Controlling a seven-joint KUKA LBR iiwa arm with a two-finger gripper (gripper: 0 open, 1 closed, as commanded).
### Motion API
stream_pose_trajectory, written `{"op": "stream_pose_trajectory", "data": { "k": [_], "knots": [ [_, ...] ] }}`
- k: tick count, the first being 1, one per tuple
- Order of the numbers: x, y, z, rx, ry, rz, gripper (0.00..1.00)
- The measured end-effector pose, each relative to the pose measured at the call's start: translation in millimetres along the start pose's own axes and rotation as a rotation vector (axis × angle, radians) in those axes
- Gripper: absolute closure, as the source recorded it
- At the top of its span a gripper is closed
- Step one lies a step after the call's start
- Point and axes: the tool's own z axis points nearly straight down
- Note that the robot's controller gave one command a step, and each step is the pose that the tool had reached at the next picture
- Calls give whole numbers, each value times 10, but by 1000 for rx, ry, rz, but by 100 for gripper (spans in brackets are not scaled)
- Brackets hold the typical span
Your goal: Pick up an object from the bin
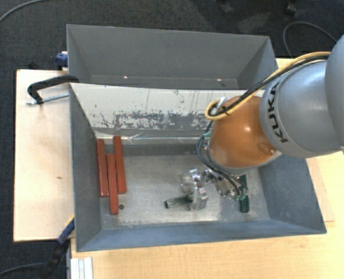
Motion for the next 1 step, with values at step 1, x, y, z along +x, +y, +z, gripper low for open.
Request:
{"op": "stream_pose_trajectory", "data": {
  "k": [1],
  "knots": [
    [115, 31, -1359, 4, -12, -38, 100]
  ]
}}
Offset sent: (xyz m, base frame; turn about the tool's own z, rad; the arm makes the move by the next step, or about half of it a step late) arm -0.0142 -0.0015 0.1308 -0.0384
